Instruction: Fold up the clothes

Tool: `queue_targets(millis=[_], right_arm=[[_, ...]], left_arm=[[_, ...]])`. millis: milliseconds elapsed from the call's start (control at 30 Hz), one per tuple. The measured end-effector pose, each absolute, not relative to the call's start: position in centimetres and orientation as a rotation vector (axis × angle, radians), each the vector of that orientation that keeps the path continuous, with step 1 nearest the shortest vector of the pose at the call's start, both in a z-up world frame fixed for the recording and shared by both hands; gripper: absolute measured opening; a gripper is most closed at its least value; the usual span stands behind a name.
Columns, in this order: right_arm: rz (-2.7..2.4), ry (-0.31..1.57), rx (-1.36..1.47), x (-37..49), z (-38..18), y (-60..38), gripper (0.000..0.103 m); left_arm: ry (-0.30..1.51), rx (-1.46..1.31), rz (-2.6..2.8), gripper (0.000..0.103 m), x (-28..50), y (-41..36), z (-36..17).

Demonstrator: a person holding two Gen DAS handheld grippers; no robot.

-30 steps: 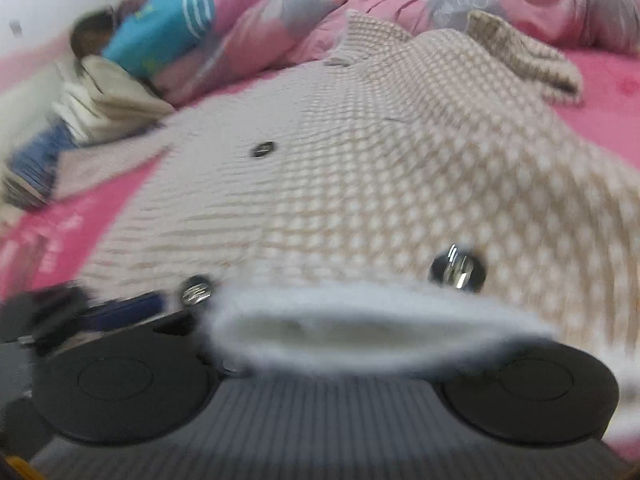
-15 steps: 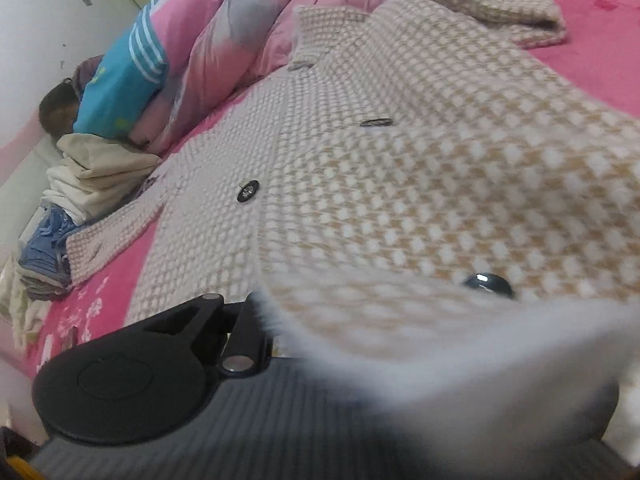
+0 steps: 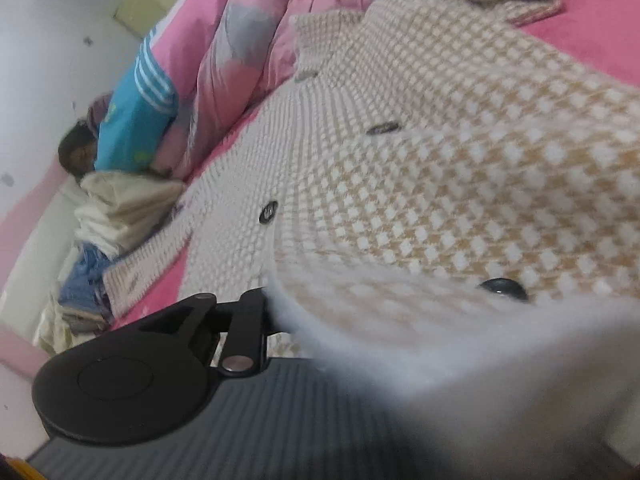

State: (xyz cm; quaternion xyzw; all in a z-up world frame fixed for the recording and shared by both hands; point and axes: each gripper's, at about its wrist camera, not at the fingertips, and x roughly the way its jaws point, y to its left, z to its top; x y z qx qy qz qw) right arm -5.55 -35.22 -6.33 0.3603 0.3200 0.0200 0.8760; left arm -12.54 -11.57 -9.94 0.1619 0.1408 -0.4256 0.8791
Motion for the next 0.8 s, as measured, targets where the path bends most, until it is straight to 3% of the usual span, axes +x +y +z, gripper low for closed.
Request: queue_targets(millis=[67, 100, 300, 500, 700, 800], right_arm=[[0.051, 0.675, 0.704, -5.2, -6.3, -34.7, 0.018], [0.047, 0.676, 0.676, -5.1, -6.1, -34.4, 0.002], [-0.01, 0.578, 0.483, -5.8, -3.9, -32.8, 0.001], [-0.054, 0.616, 0.342, -5.1, -6.2, -32.1, 0.002], [-0.006, 0.526, 0.204, -8.5, -2.6, -30.3, 0.005], [0.095, 0.588, 0.148, -9.6, -3.1, -29.1, 0.005]], left_arm=[[0.293, 0.338, -0.887, 0.043, -12.5, -11.6, -9.9], [0.292, 0.339, -0.887, 0.043, -12.5, -11.6, -9.9], [0.306, 0.339, -0.877, 0.045, -12.5, -11.9, -9.7], [0.301, 0.35, -0.872, 0.045, -12.7, -11.9, -9.7], [0.302, 0.349, -0.871, 0.045, -12.6, -11.9, -9.7], [0.299, 0.348, -0.869, 0.045, -12.5, -12.0, -9.8]])
